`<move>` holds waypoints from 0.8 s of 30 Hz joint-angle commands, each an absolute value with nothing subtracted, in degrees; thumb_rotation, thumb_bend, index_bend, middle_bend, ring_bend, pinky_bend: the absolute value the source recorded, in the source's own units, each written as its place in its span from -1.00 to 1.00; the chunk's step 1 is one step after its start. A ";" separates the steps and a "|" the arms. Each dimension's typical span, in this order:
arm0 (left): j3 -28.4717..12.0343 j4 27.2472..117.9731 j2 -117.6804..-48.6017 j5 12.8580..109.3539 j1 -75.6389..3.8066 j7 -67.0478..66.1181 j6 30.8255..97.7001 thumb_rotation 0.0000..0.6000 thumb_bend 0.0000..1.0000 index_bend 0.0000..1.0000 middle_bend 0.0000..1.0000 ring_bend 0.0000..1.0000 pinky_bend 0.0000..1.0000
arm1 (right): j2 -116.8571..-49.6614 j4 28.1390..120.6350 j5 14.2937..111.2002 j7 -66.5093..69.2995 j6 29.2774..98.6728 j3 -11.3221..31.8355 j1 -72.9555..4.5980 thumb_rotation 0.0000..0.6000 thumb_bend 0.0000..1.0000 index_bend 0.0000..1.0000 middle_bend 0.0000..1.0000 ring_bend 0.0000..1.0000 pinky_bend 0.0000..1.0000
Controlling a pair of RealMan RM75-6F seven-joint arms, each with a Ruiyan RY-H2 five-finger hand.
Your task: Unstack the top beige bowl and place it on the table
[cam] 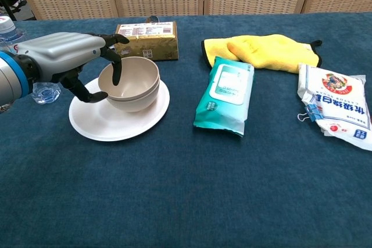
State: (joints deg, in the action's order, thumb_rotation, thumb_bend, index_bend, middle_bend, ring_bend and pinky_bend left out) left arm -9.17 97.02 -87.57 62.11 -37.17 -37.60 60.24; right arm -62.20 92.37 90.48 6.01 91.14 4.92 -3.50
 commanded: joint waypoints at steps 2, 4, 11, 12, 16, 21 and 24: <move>-8.91 96.53 -88.16 61.19 -37.77 -38.05 60.39 1.00 -0.31 0.02 -1.00 -1.00 -1.00 | -62.22 92.35 90.42 6.01 91.11 4.95 -3.52 1.00 -1.00 -0.92 -1.00 -1.00 -1.00; -8.77 96.29 -88.39 60.88 -37.93 -38.10 60.45 1.00 -0.31 0.02 -1.00 -1.00 -1.00 | -62.22 92.34 90.42 6.02 91.12 4.95 -3.51 1.00 -1.00 -0.92 -1.00 -1.00 -1.00; -8.39 95.05 -89.33 59.85 -38.59 -38.14 60.83 1.00 -0.31 0.02 -1.00 -1.00 -1.00 | -62.17 92.33 90.30 6.18 91.11 5.00 -3.50 1.00 -1.00 -0.92 -1.00 -1.00 -1.00; -8.37 94.96 -89.39 59.70 -38.66 -38.09 60.87 1.00 -0.31 0.02 -1.00 -1.00 -1.00 | -62.16 92.32 90.27 6.20 91.10 5.01 -3.50 1.00 -1.00 -0.92 -1.00 -1.00 -1.00; -8.28 94.66 -89.43 59.63 -38.79 -37.84 61.39 1.00 -0.30 0.03 -1.00 -1.00 -1.00 | -62.15 92.31 90.17 6.39 91.01 5.04 -3.54 1.00 -1.00 -0.92 -1.00 -1.00 -1.00; -8.06 94.64 -89.41 59.03 -38.99 -37.83 61.60 1.00 -0.24 0.09 -1.00 -1.00 -1.00 | -62.12 92.35 90.09 6.51 90.73 4.98 -3.61 1.00 -1.00 -0.92 -1.00 -1.00 -1.00; -7.88 94.49 -89.61 58.70 -39.16 -37.79 61.64 1.00 -0.16 0.18 -1.00 -1.00 -1.00 | -62.10 92.38 90.11 6.52 90.80 5.00 -3.59 1.00 -1.00 -0.92 -1.00 -1.00 -1.00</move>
